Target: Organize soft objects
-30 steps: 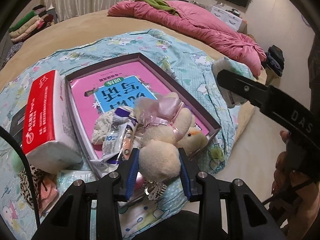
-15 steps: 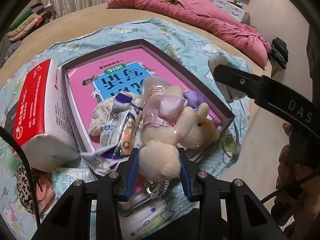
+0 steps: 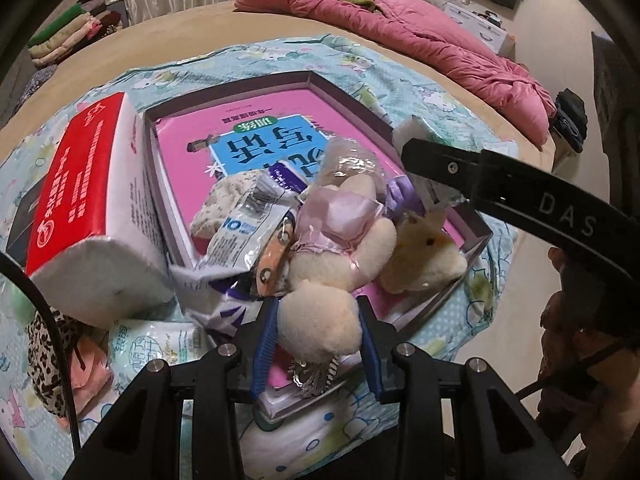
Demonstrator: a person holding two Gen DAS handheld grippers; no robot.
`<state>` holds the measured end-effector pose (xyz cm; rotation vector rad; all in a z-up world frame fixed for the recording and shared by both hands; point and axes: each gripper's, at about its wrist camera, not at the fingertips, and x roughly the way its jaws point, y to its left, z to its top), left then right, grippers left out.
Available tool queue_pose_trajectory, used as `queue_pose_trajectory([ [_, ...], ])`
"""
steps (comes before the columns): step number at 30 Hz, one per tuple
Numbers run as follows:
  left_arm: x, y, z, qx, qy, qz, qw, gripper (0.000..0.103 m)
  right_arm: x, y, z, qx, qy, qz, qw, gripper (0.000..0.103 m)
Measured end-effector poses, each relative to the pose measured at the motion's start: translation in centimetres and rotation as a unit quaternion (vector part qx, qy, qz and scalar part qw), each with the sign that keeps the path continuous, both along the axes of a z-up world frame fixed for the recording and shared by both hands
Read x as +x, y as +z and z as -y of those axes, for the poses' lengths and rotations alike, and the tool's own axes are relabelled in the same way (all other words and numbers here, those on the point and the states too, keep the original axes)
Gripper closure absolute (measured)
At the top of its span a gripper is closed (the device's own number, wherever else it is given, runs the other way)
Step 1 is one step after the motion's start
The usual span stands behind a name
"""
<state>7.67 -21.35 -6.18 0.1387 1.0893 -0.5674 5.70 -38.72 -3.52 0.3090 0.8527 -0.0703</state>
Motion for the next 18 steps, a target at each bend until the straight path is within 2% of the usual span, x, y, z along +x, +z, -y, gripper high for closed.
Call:
queue_pose_trajectory([
  [18, -0.2, 0.0, -0.6, 0.005, 0.005, 0.002, 1.0, 0.064, 1.3, -2.3, -0.9, 0.003, 0.013, -0.022, 1.0, 0.026],
])
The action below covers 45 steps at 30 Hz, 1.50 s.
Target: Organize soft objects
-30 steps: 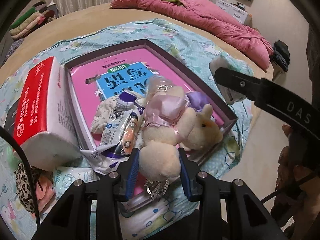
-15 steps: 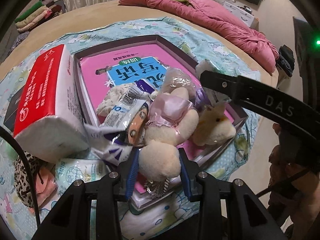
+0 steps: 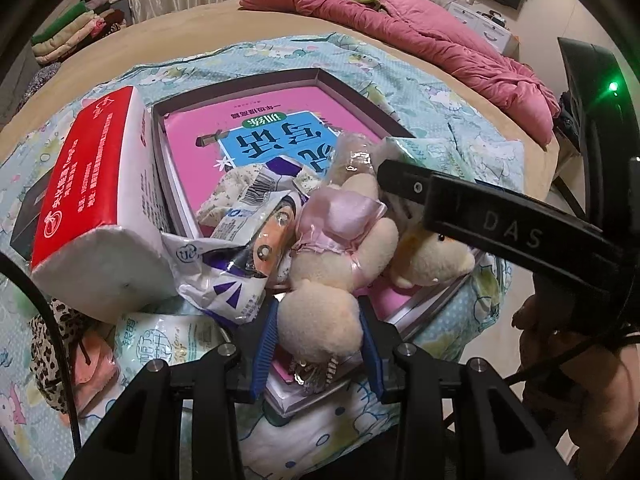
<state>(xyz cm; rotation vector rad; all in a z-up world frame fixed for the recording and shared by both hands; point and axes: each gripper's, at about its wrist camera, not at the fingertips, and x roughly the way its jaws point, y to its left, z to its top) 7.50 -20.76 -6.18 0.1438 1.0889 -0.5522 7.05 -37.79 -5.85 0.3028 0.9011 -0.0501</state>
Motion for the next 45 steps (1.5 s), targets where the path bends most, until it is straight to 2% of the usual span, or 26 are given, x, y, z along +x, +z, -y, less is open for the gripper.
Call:
queue_pose_trajectory([
  [15, 0.0, 0.0, -0.2, -0.001, 0.002, -0.002, 1.0, 0.064, -0.4, 0.6, 0.1, 0.016, -0.006, 0.005, 1.0, 0.022],
  [25, 0.4, 0.0, -0.6, -0.02, 0.008, -0.022, 0.9995, 0.063, -1.4, 1.9, 0.3, 0.016, -0.009, 0.022, 1.0, 0.02],
  [28, 0.5, -0.1, -0.7, -0.024, 0.011, -0.031, 0.9992, 0.06, -2.0, 2.4, 0.7, 0.018, -0.02, 0.029, 0.999, 0.02],
  [30, 0.6, -0.1, -0.9, -0.032, 0.014, -0.038, 0.9986, 0.054, -2.5, 2.6, 1.2, 0.027, -0.032, 0.035, 0.999, 0.02],
  [34, 0.5, 0.0, -1.0, -0.037, 0.013, -0.039, 0.9985, 0.052, -3.2, 3.0, 1.9, 0.041, -0.044, 0.044, 0.997, 0.02],
  [36, 0.5, 0.1, -1.1, -0.039, 0.011, -0.041, 0.9983, 0.047, -3.3, 3.1, 2.0, 0.04, -0.048, 0.045, 0.997, 0.02],
  [45, -0.1, 1.1, -1.1, -0.036, 0.007, -0.025, 0.999, 0.04, -3.5, 3.6, 1.9, 0.039, -0.05, 0.047, 0.997, 0.02],
])
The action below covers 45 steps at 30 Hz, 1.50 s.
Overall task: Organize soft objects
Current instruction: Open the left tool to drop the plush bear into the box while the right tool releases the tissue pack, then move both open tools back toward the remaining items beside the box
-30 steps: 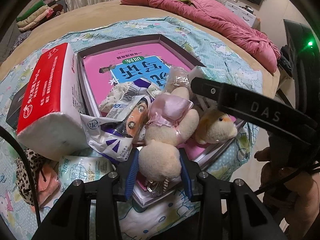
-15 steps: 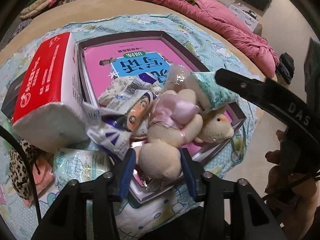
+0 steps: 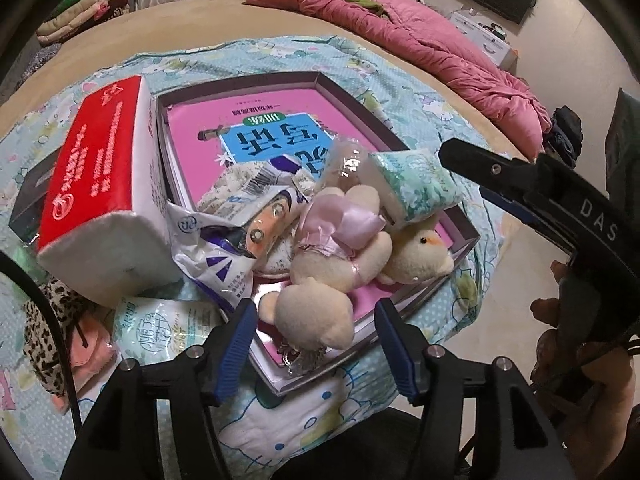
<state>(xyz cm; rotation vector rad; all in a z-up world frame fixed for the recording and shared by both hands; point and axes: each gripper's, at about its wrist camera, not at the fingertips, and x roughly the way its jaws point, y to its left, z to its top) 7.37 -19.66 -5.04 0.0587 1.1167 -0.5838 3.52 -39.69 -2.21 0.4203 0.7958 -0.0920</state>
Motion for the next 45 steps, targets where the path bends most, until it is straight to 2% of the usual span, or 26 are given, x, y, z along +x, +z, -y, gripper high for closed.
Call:
queue_pose_trajectory([
  [21, -1.1, 3.6, -2.9, -0.004, 0.023, 0.047, 0.9986, 0.027, -0.6, 1.8, -1.5, -0.027, 0.001, 0.004, 1.0, 0.016],
  [33, -1.7, 5.4, -5.5, 0.012, 0.045, 0.065, 0.9968, 0.027, -1.2, 4.3, -3.7, -0.044, 0.017, 0.018, 0.999, 0.016],
  [45, -2.2, 7.9, -8.3, 0.008, 0.066, 0.083, 0.9943, 0.027, -1.8, 6.9, -6.7, -0.055, 0.042, 0.035, 0.997, 0.015],
])
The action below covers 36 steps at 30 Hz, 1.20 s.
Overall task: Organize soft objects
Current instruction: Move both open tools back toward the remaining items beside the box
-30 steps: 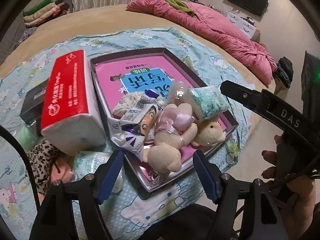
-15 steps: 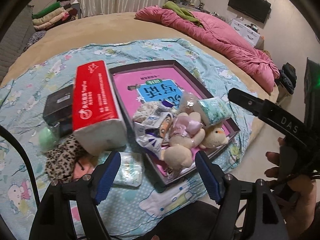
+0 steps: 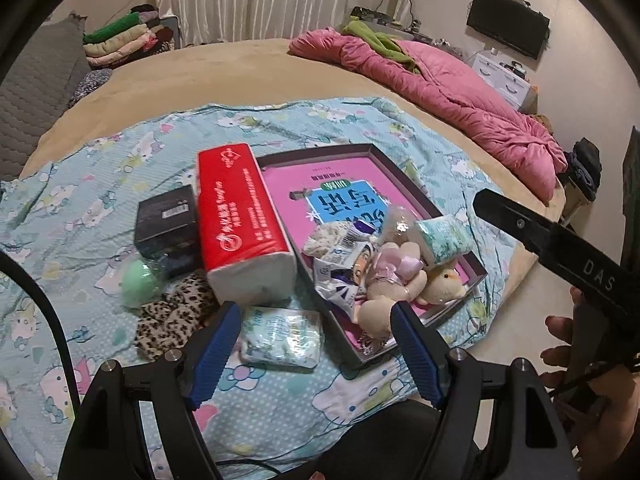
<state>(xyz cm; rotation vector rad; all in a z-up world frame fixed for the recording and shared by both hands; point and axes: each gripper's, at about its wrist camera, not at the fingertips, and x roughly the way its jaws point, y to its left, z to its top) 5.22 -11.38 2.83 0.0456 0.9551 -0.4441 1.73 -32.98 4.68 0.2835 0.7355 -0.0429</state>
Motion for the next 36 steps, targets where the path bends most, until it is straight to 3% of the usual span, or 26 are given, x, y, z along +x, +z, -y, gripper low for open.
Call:
queue_pose_trajectory([
  [7, 0.3, 1.2, -2.7, -0.004, 0.02, 0.001, 0.9998, 0.027, -0.2, 1.4, -2.1, -0.004, 0.021, 0.009, 1.0, 0.015],
  [18, 1.4, 2.5, -9.6, -0.014, 0.091, 0.008, 0.9958, 0.027, -0.3, 2.9, -5.8, -0.009, 0.061, 0.019, 0.998, 0.015],
  [26, 2.1, 1.8, -14.1, -0.016, 0.134, -0.002, 0.9909, 0.027, -0.3, 3.1, -9.5, -0.012, 0.103, 0.018, 0.994, 0.014],
  [36, 2.8, -1.6, -15.3, -0.011, 0.128, -0.038, 0.991, 0.027, 0.1, 0.7, -13.4, -0.023, 0.15, -0.011, 0.988, 0.014],
])
